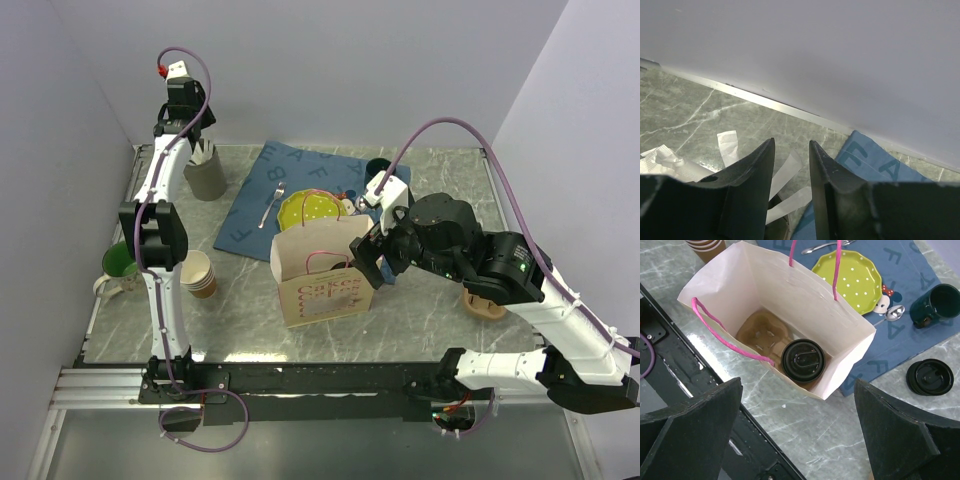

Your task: Pack the takeout coffee

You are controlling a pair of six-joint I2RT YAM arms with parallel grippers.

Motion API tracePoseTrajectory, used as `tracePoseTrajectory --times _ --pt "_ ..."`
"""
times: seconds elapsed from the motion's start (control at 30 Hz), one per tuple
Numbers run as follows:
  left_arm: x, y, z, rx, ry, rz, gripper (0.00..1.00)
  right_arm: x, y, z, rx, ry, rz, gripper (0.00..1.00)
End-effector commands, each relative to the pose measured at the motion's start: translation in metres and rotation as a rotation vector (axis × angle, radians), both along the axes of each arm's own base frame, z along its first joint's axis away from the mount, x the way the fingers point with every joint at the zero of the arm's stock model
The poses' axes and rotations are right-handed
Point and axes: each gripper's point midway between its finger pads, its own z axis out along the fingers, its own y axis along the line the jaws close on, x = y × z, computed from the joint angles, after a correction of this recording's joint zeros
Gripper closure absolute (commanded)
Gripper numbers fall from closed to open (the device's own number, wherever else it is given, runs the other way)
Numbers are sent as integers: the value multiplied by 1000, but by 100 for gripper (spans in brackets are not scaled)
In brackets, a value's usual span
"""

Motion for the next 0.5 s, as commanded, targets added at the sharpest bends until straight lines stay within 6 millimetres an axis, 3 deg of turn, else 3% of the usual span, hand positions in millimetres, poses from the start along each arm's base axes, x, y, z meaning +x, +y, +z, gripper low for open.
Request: tracePoseTrajectory --times 0.0,0.2,0.4,0.47 --pt "7 0 28 15 -79 -17 62 4 -3 17 36 -45 -18 0" --pt "6 -1 23 10 -67 -21 64 3 -6 15 31 -40 -27 0" --pt "7 -3 22 3 -69 -33 76 1 -9 13 32 -28 -36 0" --pt "6 -4 22 3 -66 -34 85 1 -10 12 30 -26 -39 0"
